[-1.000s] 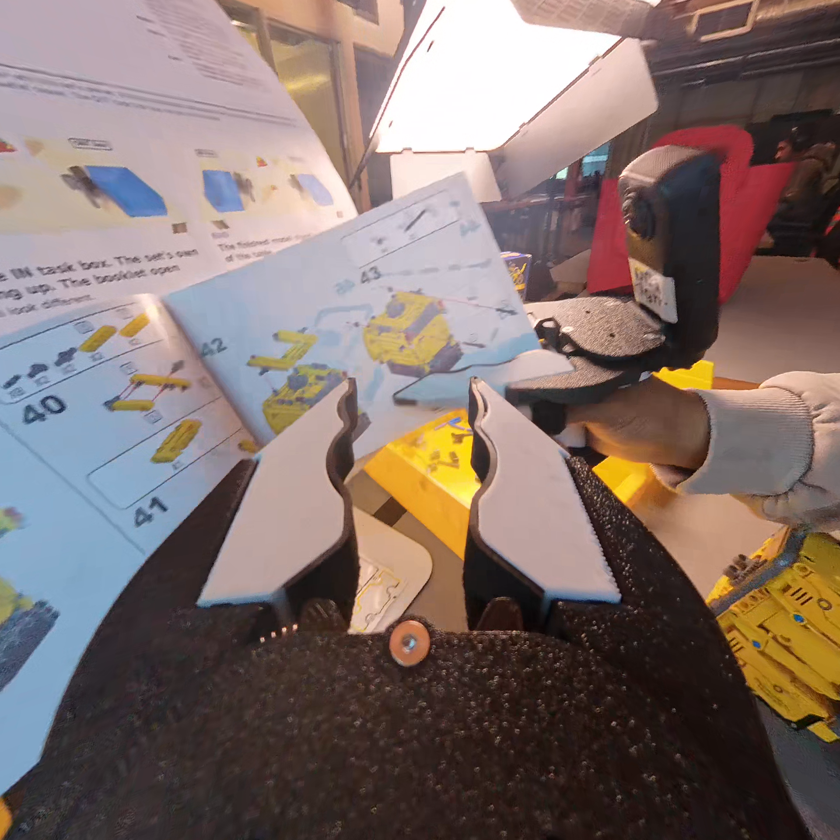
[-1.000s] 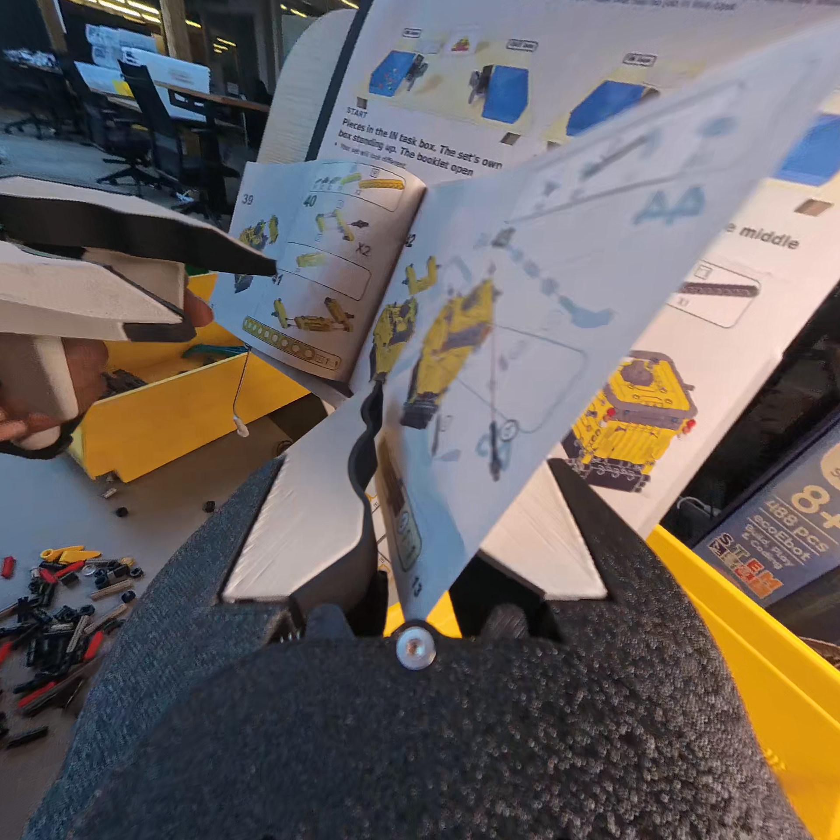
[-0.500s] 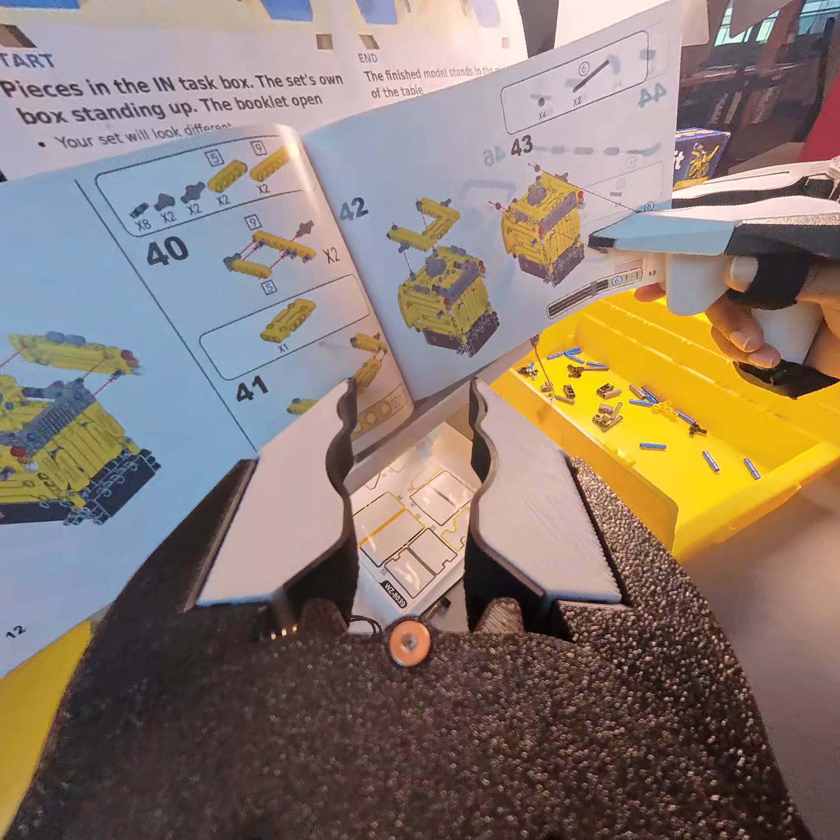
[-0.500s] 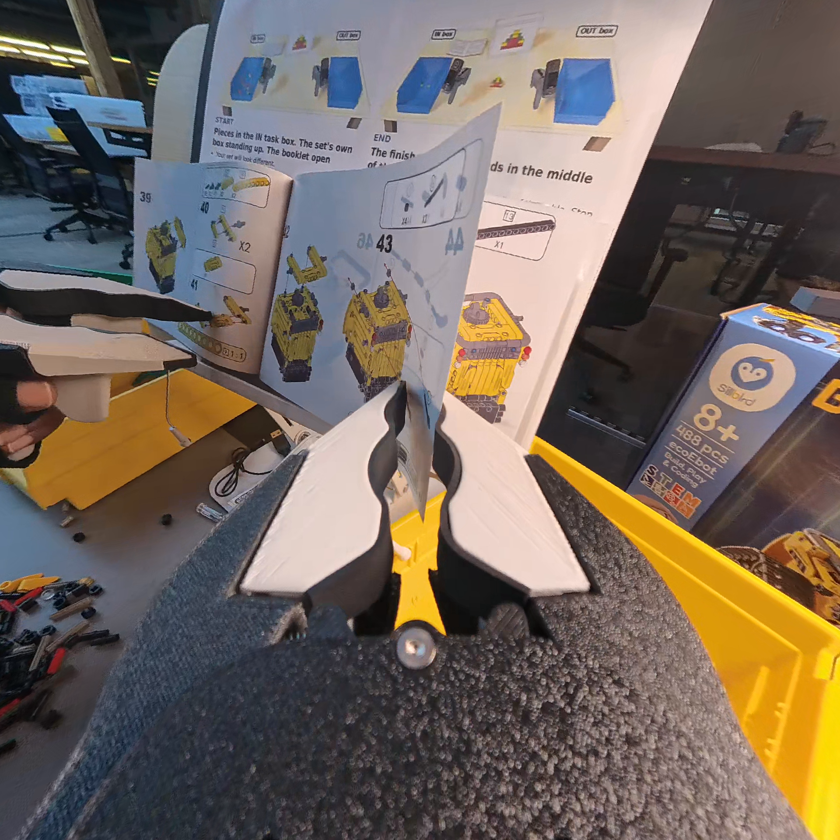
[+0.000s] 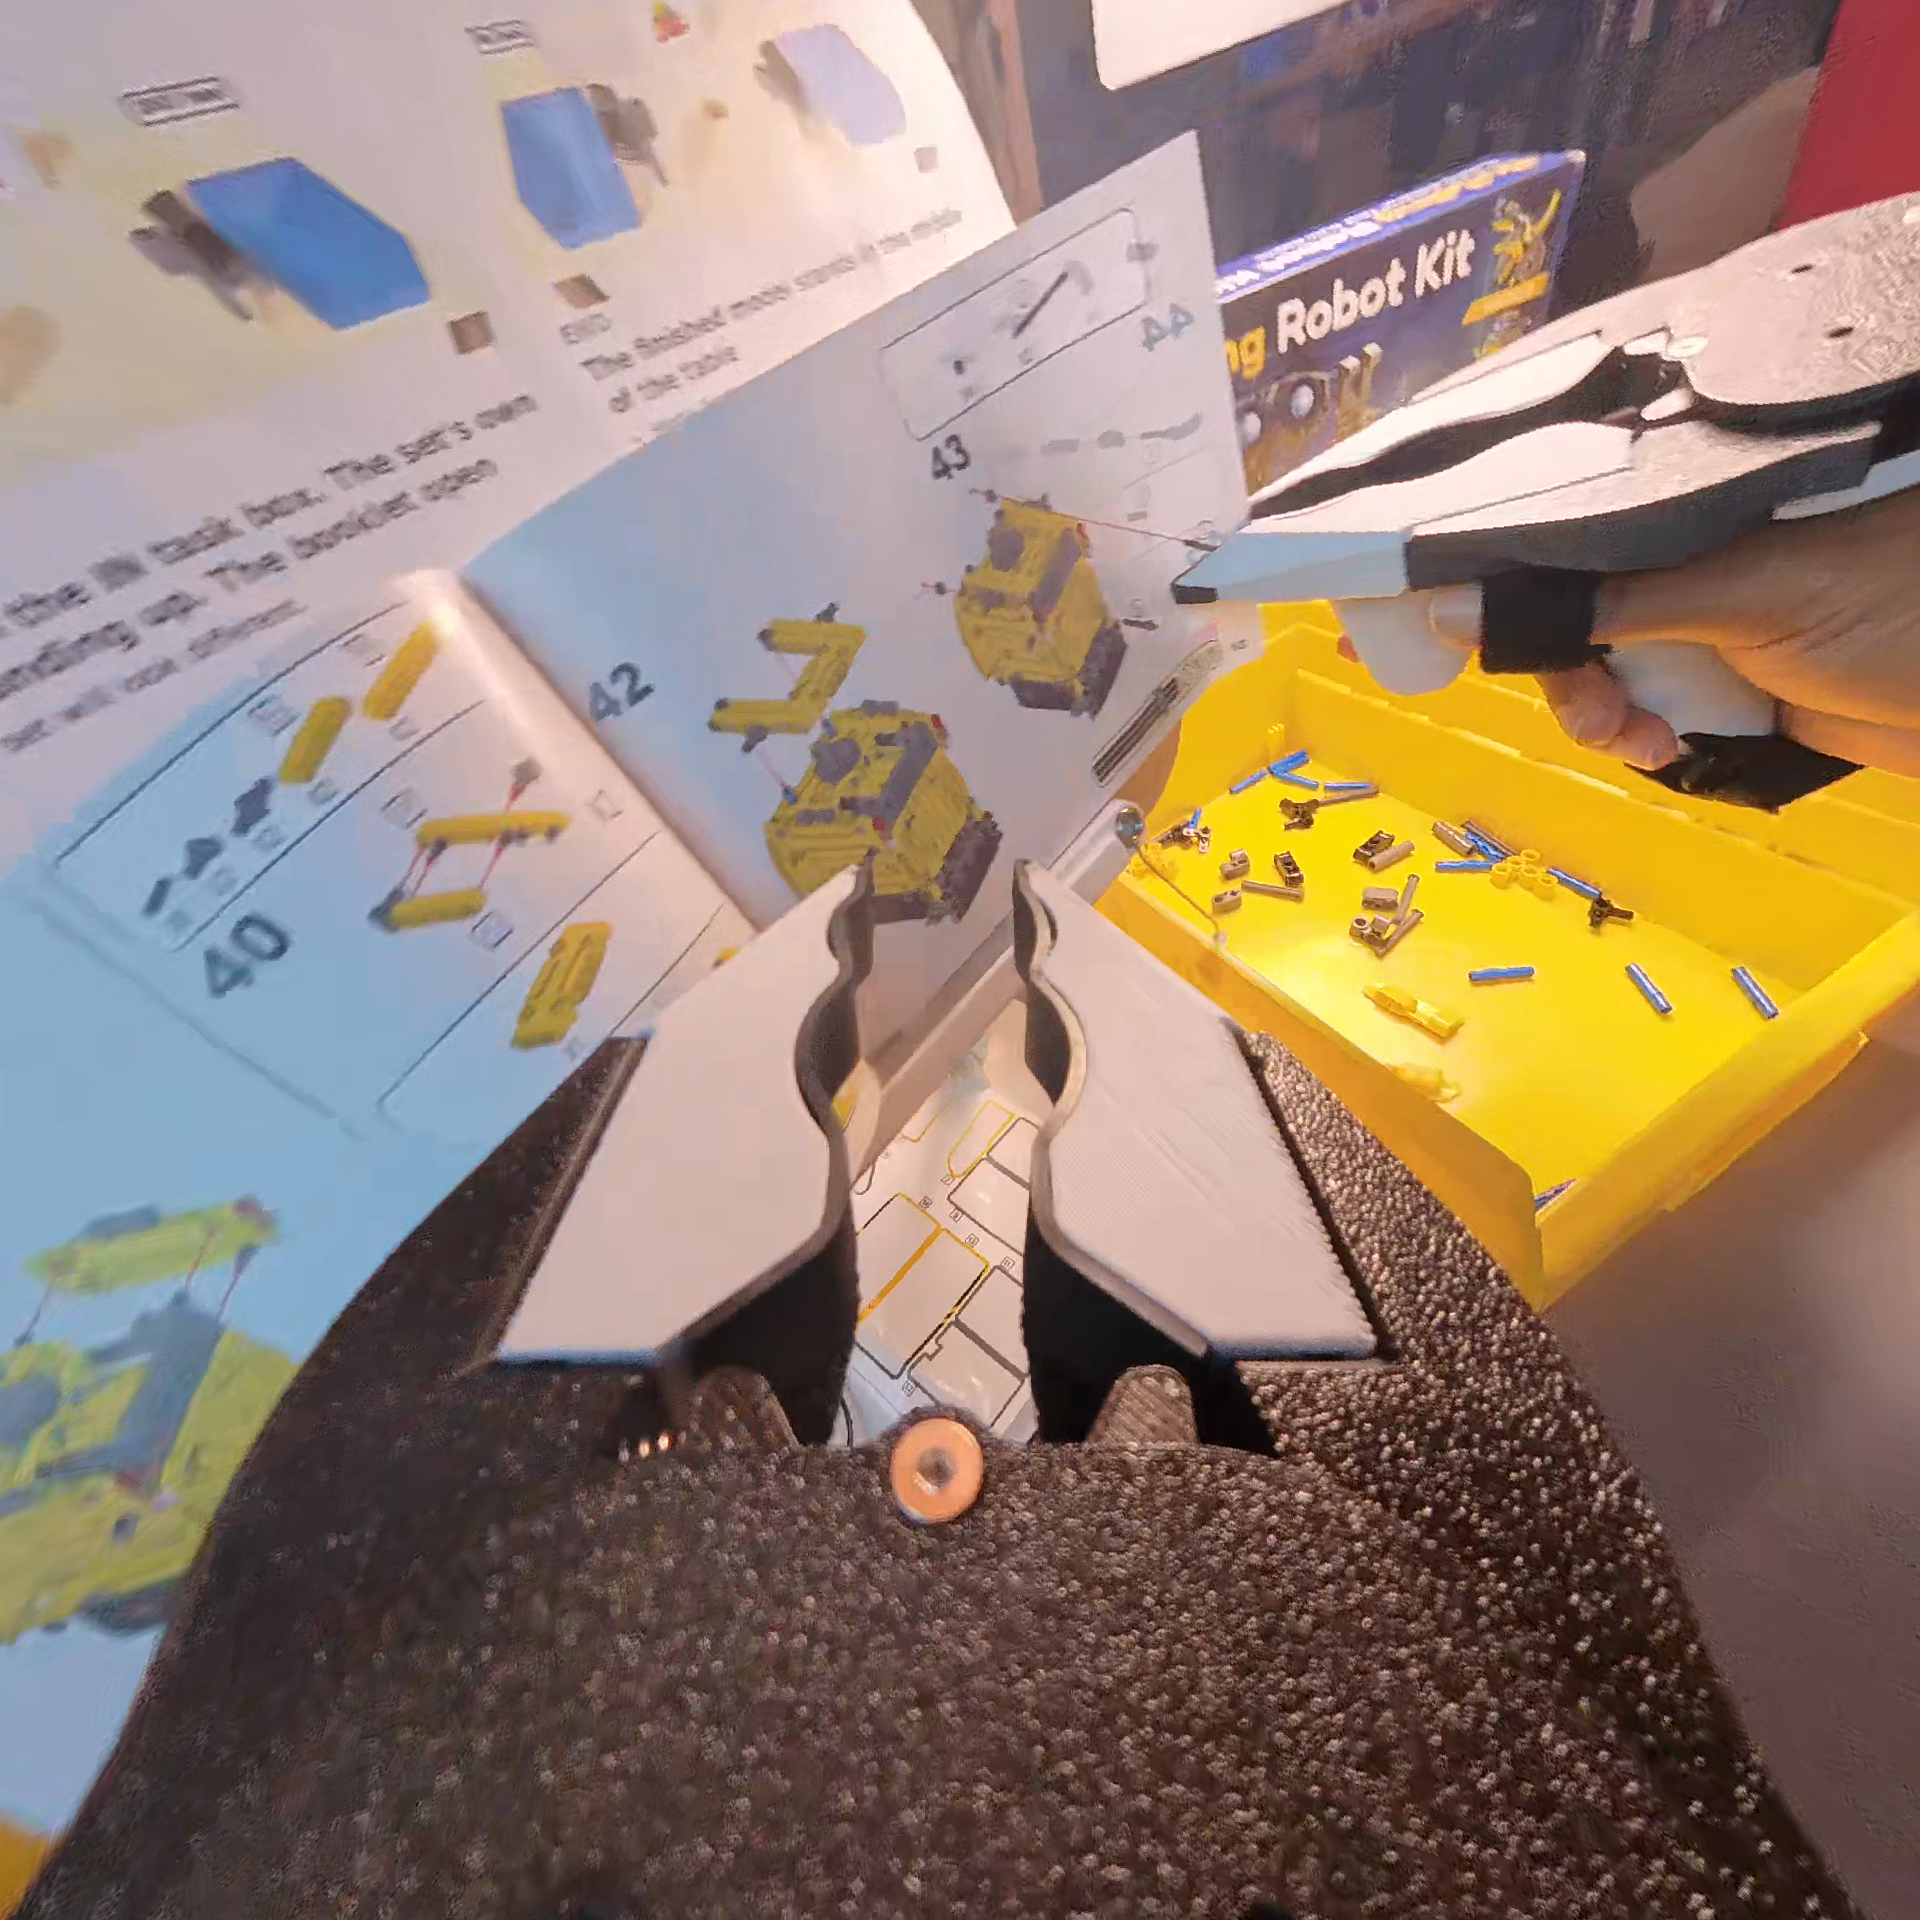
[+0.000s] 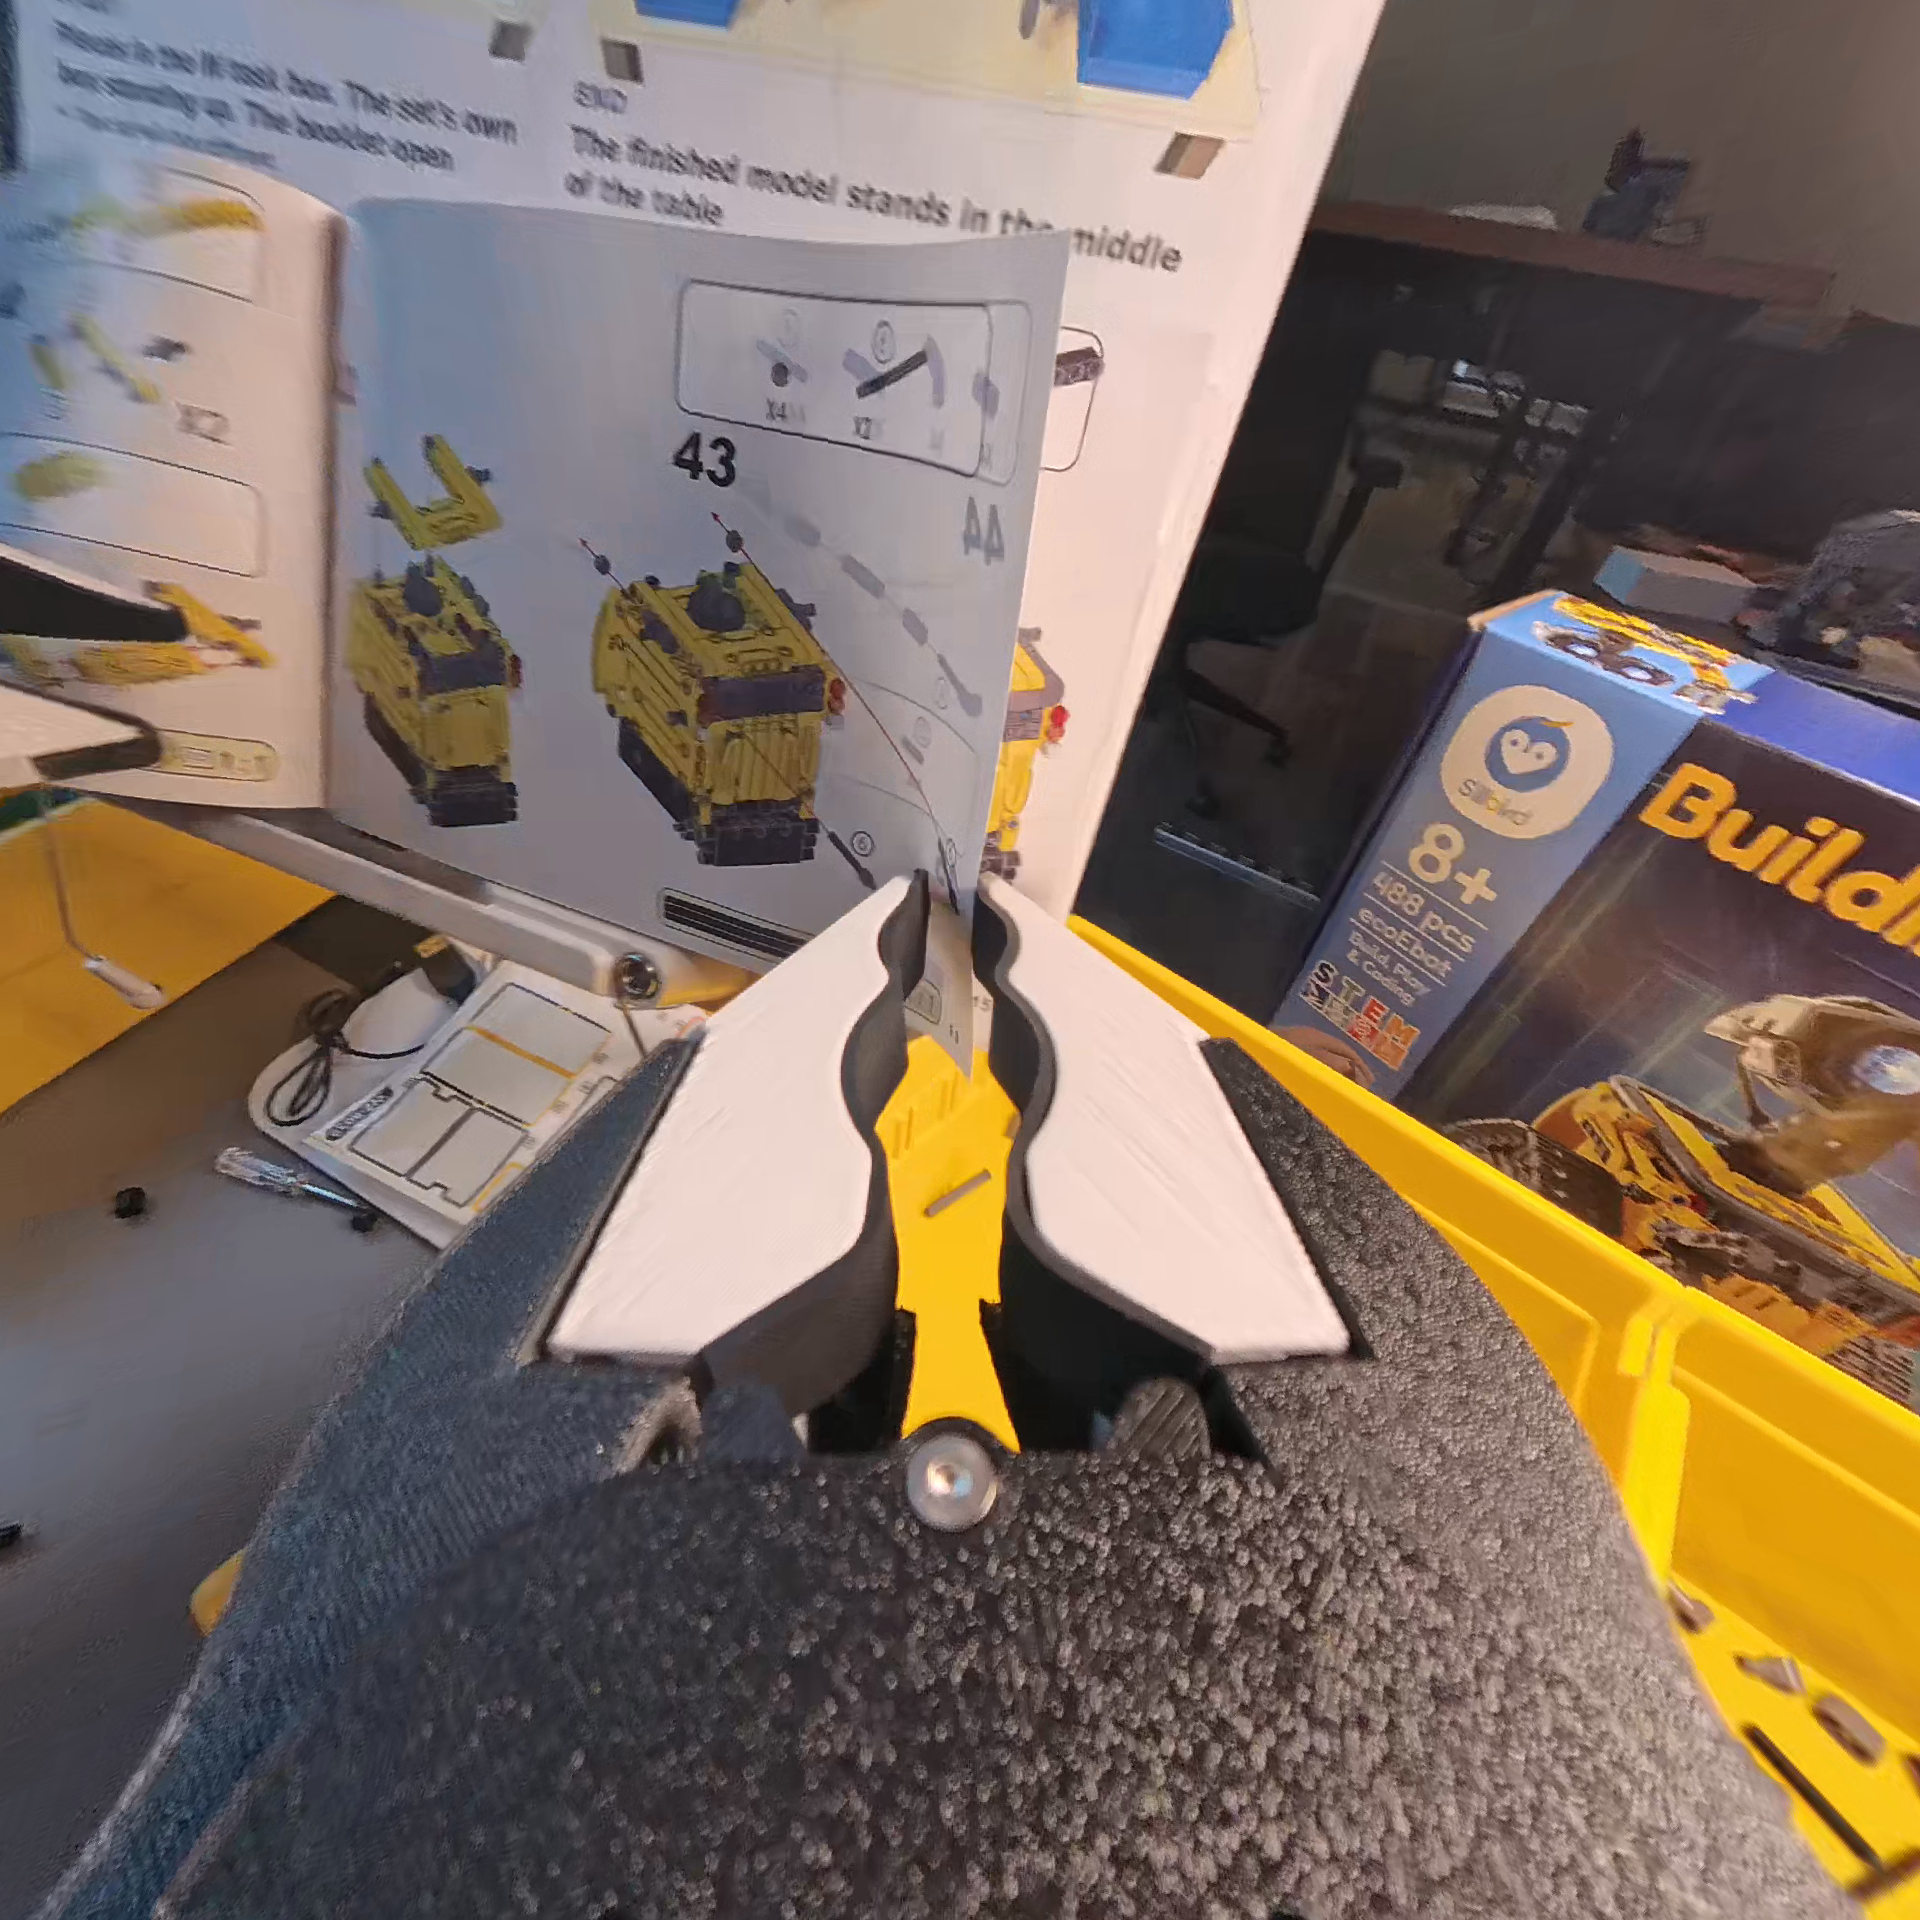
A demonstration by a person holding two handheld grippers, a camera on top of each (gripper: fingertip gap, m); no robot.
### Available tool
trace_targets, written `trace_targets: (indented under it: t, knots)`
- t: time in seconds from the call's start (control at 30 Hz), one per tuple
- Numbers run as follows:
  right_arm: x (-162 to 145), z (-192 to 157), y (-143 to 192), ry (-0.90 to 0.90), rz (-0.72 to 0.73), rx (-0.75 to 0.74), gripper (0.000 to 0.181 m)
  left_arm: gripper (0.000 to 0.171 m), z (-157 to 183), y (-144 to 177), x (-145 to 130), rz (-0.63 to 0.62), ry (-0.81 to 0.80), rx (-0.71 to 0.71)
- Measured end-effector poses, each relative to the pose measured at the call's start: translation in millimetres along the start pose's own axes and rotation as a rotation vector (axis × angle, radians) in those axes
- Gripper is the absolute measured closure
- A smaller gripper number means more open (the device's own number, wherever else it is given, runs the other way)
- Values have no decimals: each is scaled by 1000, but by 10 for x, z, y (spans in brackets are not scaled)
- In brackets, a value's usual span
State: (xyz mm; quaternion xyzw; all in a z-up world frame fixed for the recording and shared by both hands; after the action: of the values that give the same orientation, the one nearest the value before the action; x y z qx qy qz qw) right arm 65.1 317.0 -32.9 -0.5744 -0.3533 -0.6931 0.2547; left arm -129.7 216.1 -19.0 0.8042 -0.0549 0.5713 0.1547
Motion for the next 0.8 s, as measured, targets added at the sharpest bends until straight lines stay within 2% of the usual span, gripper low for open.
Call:
trace_targets:
  t: [0.07,0.17,0.27,0.37,0.43,0.5,0.6,0.63,0.67,0.7,0.8]
  knots:
    - [-24,64,-28,-43,-50,-60,168,147,96,-143,78,-43,-88,-8]
    - [-57,183,42,-122,-56,-138,148,149,183,-370,94,-148,-260,41]
    - [-86,157,204,-35,-30,-169,140,151,196,-516,74,-205,-388,100]
    - [-181,-182,242,159,-42,8,160,159,180,-559,86,-214,-414,124]
    - [-345,-419,147,259,-150,136,162,162,167,-568,96,-211,-383,120]
    - [-485,-510,4,262,-232,175,156,164,155,-568,98,-210,-362,123]
    - [-606,-491,-193,150,-290,230,147,165,158,-566,88,-209,-394,133]
    - [-625,-482,-224,114,-303,259,153,165,163,-569,86,-209,-406,136]
    - [-623,-474,-222,114,-296,275,176,165,164,-573,87,-211,-412,141]
    - [-607,-458,-198,159,-286,258,181,168,157,-577,91,-214,-415,148]
    - [-505,-355,-69,405,-253,72,181,171,134,-594,98,-218,-392,143]
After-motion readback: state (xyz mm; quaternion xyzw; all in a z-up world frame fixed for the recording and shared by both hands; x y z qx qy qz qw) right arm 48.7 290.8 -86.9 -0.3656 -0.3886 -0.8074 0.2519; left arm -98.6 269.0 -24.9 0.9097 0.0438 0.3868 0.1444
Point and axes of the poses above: each gripper's, where its closed fingertips meet, y back along the fingers, x out of its top, z = x × y across the jaws, the point moved 8 cm from there along y, back along the fingers, and after that the axes turned 8 degrees about x, right-handed, at the moved point
